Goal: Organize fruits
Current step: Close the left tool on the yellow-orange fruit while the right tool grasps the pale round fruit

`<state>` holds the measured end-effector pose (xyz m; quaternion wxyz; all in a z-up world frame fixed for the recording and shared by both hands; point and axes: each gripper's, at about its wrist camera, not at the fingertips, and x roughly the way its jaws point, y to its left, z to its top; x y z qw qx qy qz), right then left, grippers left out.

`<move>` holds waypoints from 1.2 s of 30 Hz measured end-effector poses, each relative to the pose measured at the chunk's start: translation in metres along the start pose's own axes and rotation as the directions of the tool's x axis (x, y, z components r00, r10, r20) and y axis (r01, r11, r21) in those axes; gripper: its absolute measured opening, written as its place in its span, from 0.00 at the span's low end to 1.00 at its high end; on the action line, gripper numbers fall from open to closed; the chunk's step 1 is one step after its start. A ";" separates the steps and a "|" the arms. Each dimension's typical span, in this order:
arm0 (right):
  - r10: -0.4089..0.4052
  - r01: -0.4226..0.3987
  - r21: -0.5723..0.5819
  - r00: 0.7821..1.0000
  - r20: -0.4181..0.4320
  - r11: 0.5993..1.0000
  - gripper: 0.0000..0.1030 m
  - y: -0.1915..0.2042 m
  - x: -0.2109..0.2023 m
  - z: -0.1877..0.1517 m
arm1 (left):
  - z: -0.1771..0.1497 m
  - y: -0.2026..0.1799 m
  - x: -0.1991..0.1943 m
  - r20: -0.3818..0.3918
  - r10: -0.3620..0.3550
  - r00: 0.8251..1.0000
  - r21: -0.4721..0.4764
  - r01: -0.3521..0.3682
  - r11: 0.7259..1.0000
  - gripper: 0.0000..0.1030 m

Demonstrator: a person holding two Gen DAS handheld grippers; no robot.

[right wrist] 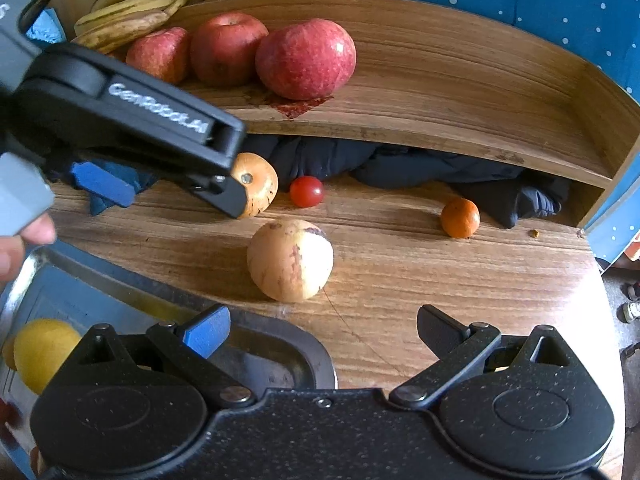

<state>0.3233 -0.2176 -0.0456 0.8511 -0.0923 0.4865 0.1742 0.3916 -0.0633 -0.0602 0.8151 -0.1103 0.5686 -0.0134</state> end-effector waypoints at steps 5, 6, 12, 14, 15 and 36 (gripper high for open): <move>0.007 -0.007 0.013 1.000 0.004 1.000 0.97 0.000 0.004 0.004 | 0.005 0.000 0.010 -0.008 -0.014 1.000 -0.007 0.013 1.000 0.99; 0.009 -0.009 0.016 1.000 0.005 1.000 0.97 0.000 0.005 0.005 | 0.006 -0.001 0.011 -0.007 -0.016 1.000 -0.007 0.016 1.000 0.99; 0.014 -0.014 0.029 1.000 0.010 0.999 0.97 0.000 0.009 0.008 | 0.012 -0.004 0.018 0.002 -0.043 0.999 0.009 0.043 0.999 0.99; 0.014 -0.015 0.032 1.000 0.012 0.999 0.94 0.000 0.011 0.010 | 0.013 -0.004 0.019 0.005 -0.055 0.998 0.014 0.055 0.998 0.97; 0.015 -0.015 0.033 1.000 0.011 0.999 0.94 0.000 0.010 0.009 | 0.013 -0.004 0.019 0.005 -0.059 0.998 0.015 0.059 0.998 0.95; 0.038 -0.038 -0.002 0.999 0.027 0.999 0.76 0.009 0.022 0.022 | 0.017 -0.003 0.020 0.004 -0.133 0.991 -0.005 0.133 0.991 0.59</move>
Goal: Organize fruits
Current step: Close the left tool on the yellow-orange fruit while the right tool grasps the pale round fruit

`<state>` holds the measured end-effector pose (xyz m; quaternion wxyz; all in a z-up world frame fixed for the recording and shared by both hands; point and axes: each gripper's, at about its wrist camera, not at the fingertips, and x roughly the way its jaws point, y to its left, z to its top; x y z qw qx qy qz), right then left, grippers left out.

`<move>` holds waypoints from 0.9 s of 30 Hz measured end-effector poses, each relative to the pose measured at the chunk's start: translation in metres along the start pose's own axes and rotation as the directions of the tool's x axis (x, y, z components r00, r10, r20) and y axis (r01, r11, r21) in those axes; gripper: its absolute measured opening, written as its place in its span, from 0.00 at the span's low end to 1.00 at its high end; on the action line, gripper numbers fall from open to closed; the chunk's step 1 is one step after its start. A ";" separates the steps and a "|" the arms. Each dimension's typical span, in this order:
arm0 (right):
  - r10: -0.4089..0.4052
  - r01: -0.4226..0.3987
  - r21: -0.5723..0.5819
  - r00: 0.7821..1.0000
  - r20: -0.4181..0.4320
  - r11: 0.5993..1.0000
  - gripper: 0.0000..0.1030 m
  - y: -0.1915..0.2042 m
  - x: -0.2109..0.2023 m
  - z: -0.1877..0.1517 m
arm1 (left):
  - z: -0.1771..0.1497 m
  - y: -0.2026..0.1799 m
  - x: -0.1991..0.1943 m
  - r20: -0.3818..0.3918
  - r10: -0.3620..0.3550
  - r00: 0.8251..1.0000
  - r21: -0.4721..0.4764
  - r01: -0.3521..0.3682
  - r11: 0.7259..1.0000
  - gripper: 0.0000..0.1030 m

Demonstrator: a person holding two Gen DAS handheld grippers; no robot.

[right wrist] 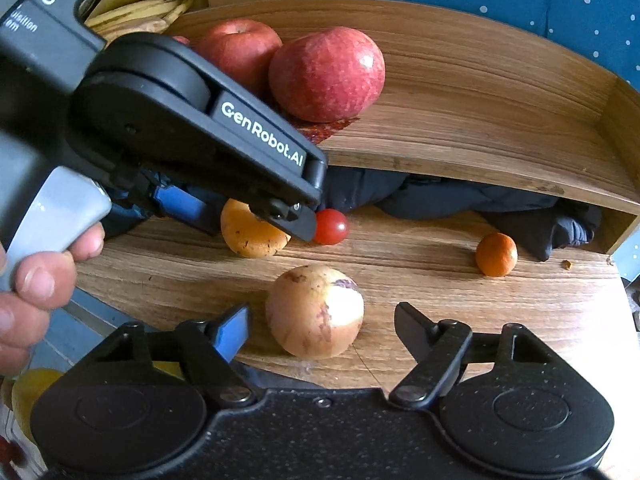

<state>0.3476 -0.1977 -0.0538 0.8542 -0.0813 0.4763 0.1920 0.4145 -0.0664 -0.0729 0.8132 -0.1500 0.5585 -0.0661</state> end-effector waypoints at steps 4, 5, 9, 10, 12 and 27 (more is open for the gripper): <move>0.006 -0.006 -0.004 1.000 0.001 1.000 0.69 0.001 0.003 0.002 | 0.001 0.000 0.002 0.000 0.004 1.000 -0.002 -0.004 1.000 0.58; 0.007 -0.007 -0.005 1.000 0.000 1.000 0.68 0.001 0.003 0.003 | 0.001 0.000 0.002 0.000 0.007 1.000 -0.003 -0.007 1.000 0.58; 0.012 -0.012 -0.007 1.000 -0.006 1.000 0.63 0.003 0.008 0.005 | 0.002 0.000 0.003 0.001 0.013 1.000 -0.007 -0.013 1.000 0.55; 0.013 -0.013 -0.007 1.000 -0.007 1.000 0.62 0.003 0.009 0.006 | 0.002 0.000 0.002 0.002 0.013 1.000 -0.007 -0.013 1.000 0.52; 0.014 -0.014 -0.007 1.000 -0.009 1.000 0.60 0.003 0.011 0.006 | 0.003 0.001 0.002 0.001 0.010 1.000 -0.008 -0.010 1.000 0.50; 0.019 -0.019 -0.019 1.000 0.004 1.000 0.52 0.006 0.009 0.009 | -0.005 -0.001 -0.005 0.015 -0.011 1.000 -0.016 0.011 1.000 0.46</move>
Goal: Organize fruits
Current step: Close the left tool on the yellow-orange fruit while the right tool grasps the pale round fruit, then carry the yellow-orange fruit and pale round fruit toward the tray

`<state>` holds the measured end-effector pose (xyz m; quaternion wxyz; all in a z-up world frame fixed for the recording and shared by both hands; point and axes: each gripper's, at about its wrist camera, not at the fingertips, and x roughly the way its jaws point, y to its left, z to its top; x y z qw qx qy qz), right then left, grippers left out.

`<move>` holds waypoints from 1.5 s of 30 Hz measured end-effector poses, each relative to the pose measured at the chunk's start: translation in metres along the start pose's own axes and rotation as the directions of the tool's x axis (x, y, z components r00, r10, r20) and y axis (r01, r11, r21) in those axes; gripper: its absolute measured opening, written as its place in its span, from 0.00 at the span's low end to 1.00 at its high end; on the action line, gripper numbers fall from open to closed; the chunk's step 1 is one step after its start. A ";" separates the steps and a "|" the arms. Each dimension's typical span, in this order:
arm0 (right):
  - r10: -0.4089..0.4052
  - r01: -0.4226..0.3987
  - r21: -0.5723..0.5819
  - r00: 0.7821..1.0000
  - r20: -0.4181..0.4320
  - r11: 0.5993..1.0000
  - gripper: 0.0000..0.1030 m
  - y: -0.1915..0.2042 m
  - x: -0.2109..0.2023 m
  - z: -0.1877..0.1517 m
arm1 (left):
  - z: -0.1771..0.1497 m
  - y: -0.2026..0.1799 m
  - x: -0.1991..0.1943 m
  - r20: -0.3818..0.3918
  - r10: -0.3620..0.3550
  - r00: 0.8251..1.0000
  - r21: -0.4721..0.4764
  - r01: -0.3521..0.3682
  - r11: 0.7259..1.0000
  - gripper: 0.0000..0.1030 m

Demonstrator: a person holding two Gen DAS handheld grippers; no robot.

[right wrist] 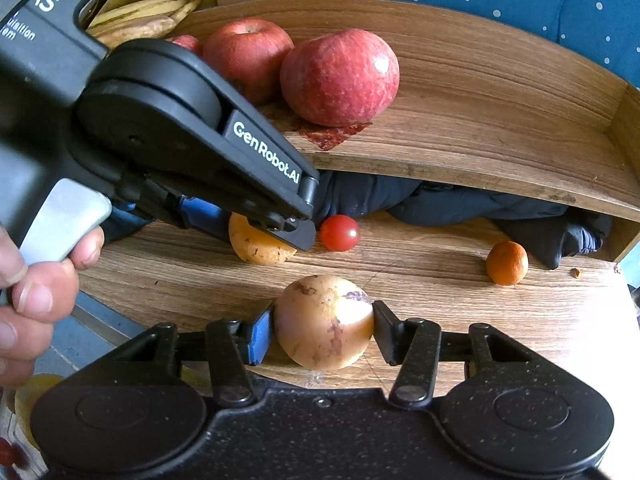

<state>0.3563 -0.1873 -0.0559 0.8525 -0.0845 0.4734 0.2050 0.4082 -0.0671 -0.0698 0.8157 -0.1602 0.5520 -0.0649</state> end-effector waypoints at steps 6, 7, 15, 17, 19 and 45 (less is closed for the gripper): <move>-0.002 0.002 -0.004 1.000 0.021 1.000 0.52 -0.004 -0.012 -0.005 | -0.004 -0.005 -0.008 0.018 0.001 1.000 0.005 -0.001 1.000 0.46; -0.003 0.003 -0.003 1.000 0.024 1.000 0.52 -0.005 -0.014 -0.005 | -0.005 -0.006 -0.010 0.022 0.002 1.000 0.006 -0.002 1.000 0.46; -0.002 0.002 -0.001 0.998 0.062 1.000 0.52 -0.009 -0.036 -0.014 | -0.022 -0.016 -0.030 0.053 0.009 0.999 0.007 -0.009 1.000 0.46; 0.001 0.000 -0.002 0.997 0.071 1.000 0.52 -0.010 -0.043 -0.016 | -0.027 -0.018 -0.035 0.058 0.010 0.998 0.007 -0.010 1.000 0.46; 0.004 -0.003 -0.006 0.997 0.079 1.000 0.52 -0.010 -0.050 -0.018 | -0.033 -0.019 -0.040 0.062 0.012 0.998 0.007 -0.012 1.000 0.46; 0.075 -0.069 -0.080 0.995 0.068 0.994 0.52 0.009 -0.108 -0.074 | -0.118 -0.014 -0.073 0.034 0.069 0.997 -0.038 -0.068 0.997 0.46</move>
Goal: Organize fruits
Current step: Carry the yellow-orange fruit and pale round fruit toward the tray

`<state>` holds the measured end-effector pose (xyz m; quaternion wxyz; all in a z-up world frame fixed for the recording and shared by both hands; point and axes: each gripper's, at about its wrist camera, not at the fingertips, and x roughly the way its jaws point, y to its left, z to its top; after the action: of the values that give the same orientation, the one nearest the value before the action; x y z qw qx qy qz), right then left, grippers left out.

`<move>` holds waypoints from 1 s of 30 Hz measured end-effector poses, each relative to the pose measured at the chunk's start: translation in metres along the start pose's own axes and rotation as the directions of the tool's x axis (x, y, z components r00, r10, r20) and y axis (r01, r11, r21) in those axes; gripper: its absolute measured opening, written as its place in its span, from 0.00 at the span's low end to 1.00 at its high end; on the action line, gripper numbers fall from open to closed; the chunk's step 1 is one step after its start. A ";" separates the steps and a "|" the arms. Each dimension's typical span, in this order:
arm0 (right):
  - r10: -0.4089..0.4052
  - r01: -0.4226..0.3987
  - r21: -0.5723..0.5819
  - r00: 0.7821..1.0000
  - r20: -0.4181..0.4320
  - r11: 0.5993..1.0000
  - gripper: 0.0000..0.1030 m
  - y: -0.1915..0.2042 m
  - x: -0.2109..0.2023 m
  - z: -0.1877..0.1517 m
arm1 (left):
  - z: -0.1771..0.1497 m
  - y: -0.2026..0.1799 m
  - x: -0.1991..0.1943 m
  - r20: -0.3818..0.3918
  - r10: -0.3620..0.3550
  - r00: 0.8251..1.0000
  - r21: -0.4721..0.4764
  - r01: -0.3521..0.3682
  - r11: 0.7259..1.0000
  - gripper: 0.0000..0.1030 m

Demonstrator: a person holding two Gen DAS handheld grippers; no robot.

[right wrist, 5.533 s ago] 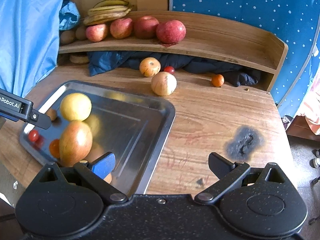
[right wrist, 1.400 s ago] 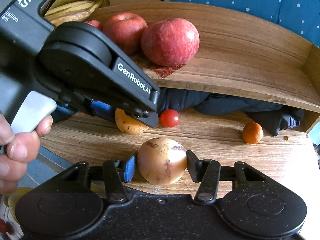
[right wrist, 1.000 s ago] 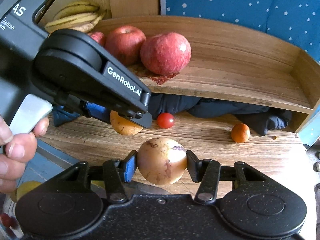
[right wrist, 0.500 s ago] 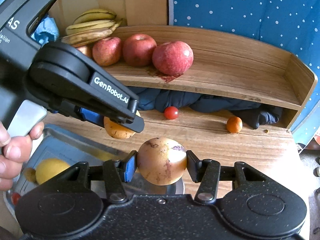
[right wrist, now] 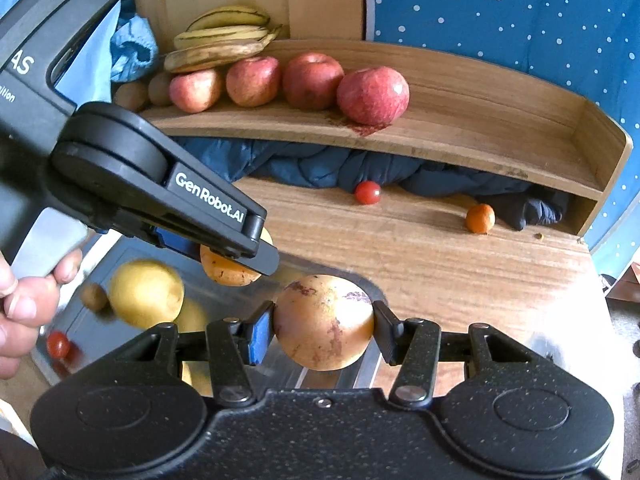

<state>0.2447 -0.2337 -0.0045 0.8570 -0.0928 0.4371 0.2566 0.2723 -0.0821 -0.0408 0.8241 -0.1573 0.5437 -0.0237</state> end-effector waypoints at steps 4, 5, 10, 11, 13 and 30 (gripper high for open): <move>0.013 -0.013 -0.008 1.000 -0.014 1.000 0.52 0.003 -0.005 -0.009 | -0.011 -0.001 0.001 -0.011 0.007 1.000 -0.003 -0.007 1.000 0.46; 0.016 -0.016 -0.009 1.000 -0.018 1.000 0.52 0.004 -0.006 -0.012 | -0.014 -0.001 0.001 -0.015 0.008 1.000 -0.003 -0.008 1.000 0.46; 0.032 -0.032 -0.010 0.999 -0.039 0.999 0.52 0.008 -0.009 -0.025 | -0.025 -0.002 0.003 -0.031 0.017 0.999 -0.001 -0.017 1.000 0.46; 0.034 -0.035 -0.010 0.999 -0.042 0.999 0.52 0.008 -0.010 -0.027 | -0.027 -0.003 0.003 -0.033 0.019 0.999 0.000 -0.019 1.000 0.46; 0.039 -0.040 -0.008 0.998 -0.047 0.999 0.52 0.009 -0.011 -0.031 | -0.030 -0.005 0.003 -0.037 0.022 0.999 0.003 -0.022 1.000 0.46; 0.059 -0.060 -0.006 0.995 -0.077 0.998 0.52 0.019 -0.014 -0.046 | -0.039 -0.009 0.009 -0.047 0.058 0.997 0.028 -0.057 0.998 0.47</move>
<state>0.1958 -0.2405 -0.0203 0.8311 -0.0932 0.4713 0.2800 0.2421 -0.1015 -0.0603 0.8133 -0.1298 0.5670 -0.0111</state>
